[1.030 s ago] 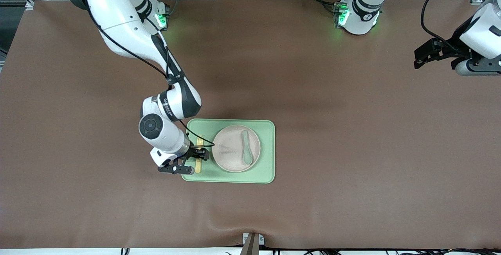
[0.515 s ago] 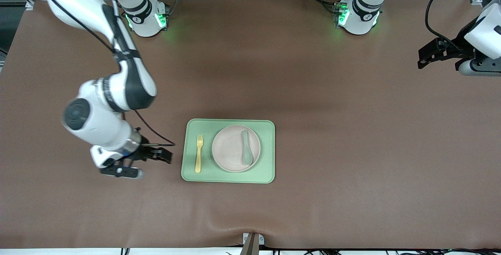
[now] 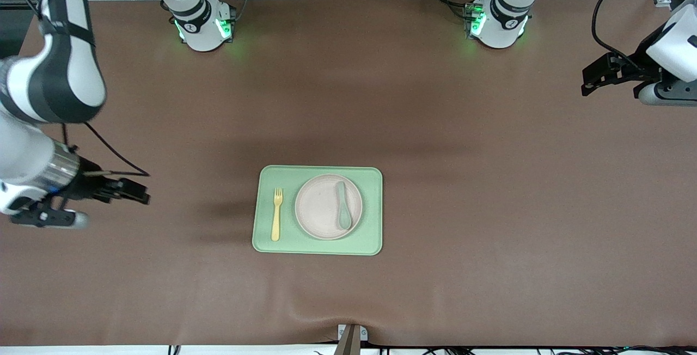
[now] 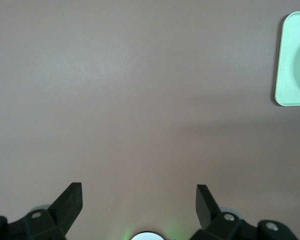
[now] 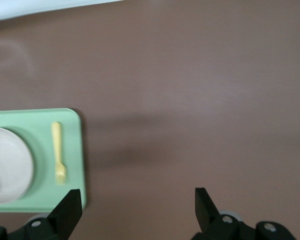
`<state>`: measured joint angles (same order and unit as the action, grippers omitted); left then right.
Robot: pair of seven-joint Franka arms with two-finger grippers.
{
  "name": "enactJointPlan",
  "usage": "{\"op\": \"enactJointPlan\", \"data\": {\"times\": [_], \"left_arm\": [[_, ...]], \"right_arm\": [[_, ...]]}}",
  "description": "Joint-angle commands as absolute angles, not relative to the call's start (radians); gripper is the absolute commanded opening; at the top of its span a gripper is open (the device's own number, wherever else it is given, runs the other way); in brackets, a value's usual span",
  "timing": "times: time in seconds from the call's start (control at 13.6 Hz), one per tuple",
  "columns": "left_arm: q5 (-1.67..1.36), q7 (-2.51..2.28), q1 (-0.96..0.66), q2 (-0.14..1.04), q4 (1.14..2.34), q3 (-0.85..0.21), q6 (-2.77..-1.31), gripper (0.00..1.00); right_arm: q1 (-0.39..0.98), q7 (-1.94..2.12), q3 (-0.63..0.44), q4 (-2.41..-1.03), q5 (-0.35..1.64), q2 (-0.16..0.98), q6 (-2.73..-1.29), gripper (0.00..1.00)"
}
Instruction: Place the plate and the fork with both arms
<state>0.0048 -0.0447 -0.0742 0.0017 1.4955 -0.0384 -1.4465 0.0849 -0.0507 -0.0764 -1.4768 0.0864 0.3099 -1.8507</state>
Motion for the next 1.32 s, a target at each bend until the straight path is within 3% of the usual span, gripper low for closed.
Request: {"op": "enactJointPlan", "data": {"times": [0.0,0.22,0.44,0.74,1.25], "left_arm": [[0.002,-0.034,-0.071,0.009,1.477,-0.041,-1.445,1.0],[0.002,-0.034,-0.071,0.009,1.477,-0.041,-1.445,1.0],[0.002,-0.035,-0.071,0.009,1.477,-0.041,-1.445,1.0],[0.002,-0.037,-0.069,0.009,1.477,-0.041,-1.447,1.0],[0.003,-0.038,-0.071,0.009,1.477,-0.041,-1.447,1.0]], "right_arm": [[0.083,-0.054,-0.064,-1.522,0.011,0.162,-1.71,1.0],[0.084,-0.06,-0.066,-1.59,0.009,0.011,-1.641,1.0],[0.084,-0.063,-0.064,-1.706,-0.001,-0.122,-1.675,1.0],[0.086,-0.057,-0.064,-1.594,-0.006,-0.094,-1.674,1.0],[0.084,-0.054,-0.061,-1.592,-0.006,-0.058,-1.68,1.0]]}}
